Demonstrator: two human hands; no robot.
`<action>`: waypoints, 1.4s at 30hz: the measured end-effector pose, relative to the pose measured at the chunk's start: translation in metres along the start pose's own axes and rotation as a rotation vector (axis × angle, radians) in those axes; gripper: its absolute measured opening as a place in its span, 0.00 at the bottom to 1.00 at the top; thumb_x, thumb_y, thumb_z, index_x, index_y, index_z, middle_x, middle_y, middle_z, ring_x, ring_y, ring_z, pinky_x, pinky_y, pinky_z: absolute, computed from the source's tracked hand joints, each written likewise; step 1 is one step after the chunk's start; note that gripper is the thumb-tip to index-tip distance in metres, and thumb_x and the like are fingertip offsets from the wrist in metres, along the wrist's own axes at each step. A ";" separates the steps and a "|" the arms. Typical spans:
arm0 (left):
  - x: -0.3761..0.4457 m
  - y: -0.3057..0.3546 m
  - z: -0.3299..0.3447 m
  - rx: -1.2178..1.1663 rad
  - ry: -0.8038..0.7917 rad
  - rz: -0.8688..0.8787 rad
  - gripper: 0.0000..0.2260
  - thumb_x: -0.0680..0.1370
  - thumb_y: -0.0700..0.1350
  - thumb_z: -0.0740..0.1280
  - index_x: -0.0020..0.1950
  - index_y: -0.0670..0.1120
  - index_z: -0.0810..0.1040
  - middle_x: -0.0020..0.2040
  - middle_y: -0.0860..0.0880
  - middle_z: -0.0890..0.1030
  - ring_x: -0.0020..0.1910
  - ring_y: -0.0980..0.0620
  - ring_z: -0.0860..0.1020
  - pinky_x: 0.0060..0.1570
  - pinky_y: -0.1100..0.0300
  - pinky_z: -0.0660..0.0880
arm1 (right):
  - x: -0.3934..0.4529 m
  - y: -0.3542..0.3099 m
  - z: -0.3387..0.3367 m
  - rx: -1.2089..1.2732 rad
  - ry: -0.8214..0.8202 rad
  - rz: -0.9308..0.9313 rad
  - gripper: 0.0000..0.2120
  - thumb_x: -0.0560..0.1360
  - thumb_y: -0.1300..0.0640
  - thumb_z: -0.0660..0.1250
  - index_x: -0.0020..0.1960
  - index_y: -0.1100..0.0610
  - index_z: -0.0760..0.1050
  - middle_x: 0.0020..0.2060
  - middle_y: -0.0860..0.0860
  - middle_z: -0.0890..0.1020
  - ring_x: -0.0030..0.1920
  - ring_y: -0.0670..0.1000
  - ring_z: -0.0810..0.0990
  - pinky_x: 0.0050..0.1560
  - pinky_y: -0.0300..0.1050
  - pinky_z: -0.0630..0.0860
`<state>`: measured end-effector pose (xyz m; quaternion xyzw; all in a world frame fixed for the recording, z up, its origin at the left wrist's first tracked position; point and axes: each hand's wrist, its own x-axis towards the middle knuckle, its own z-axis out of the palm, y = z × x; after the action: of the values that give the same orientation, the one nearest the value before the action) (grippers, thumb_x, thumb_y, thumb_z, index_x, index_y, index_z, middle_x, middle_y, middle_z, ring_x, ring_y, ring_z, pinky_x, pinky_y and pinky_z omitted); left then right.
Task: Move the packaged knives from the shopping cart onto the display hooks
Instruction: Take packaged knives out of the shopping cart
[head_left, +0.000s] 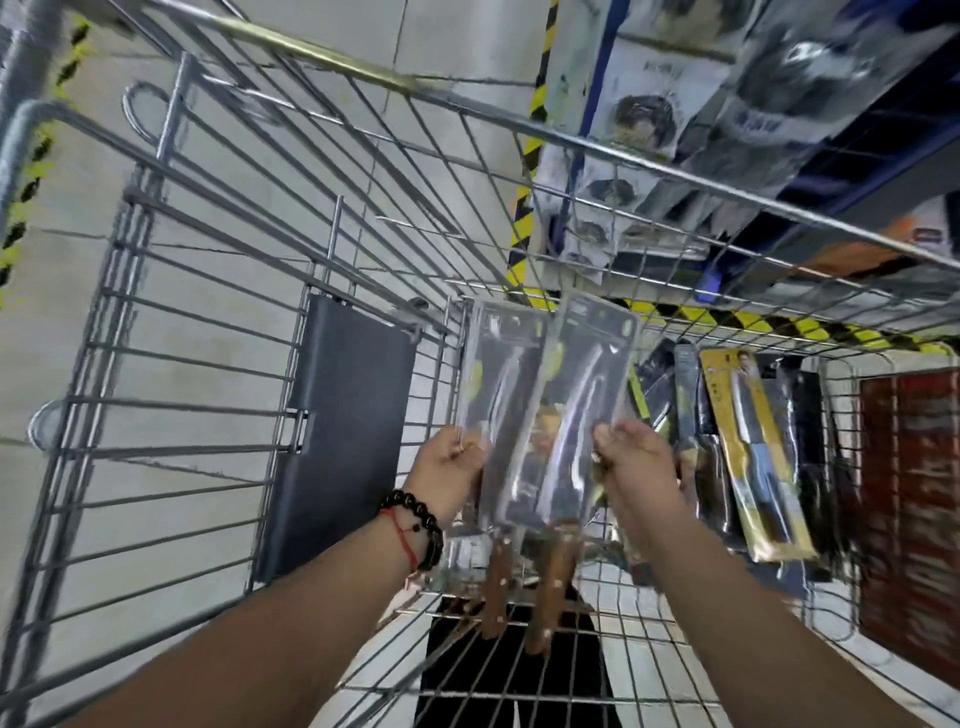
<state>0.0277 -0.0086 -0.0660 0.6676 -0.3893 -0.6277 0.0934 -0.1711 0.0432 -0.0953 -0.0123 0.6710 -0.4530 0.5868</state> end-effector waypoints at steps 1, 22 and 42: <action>0.005 -0.003 0.005 -0.015 -0.033 -0.005 0.11 0.78 0.53 0.67 0.51 0.45 0.77 0.50 0.50 0.81 0.50 0.52 0.79 0.53 0.63 0.74 | 0.000 -0.001 0.007 -0.022 -0.019 -0.001 0.14 0.78 0.66 0.65 0.35 0.53 0.76 0.31 0.50 0.76 0.35 0.50 0.73 0.42 0.48 0.71; 0.013 0.009 0.015 -0.098 0.072 -0.020 0.13 0.81 0.42 0.61 0.36 0.45 0.72 0.46 0.50 0.79 0.46 0.54 0.75 0.39 0.67 0.68 | -0.012 0.017 0.037 -0.153 -0.144 0.252 0.19 0.72 0.54 0.73 0.63 0.51 0.76 0.50 0.54 0.85 0.47 0.54 0.84 0.46 0.52 0.81; 0.003 -0.001 -0.004 0.092 0.117 -0.070 0.10 0.80 0.41 0.60 0.47 0.58 0.72 0.40 0.56 0.77 0.32 0.62 0.73 0.28 0.71 0.69 | 0.029 0.102 0.103 -0.586 0.158 0.078 0.15 0.79 0.56 0.65 0.63 0.56 0.66 0.51 0.57 0.81 0.42 0.55 0.80 0.43 0.54 0.81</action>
<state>0.0320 -0.0110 -0.0682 0.7200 -0.3879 -0.5720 0.0632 -0.0454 0.0261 -0.1711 -0.1199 0.8166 -0.2171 0.5211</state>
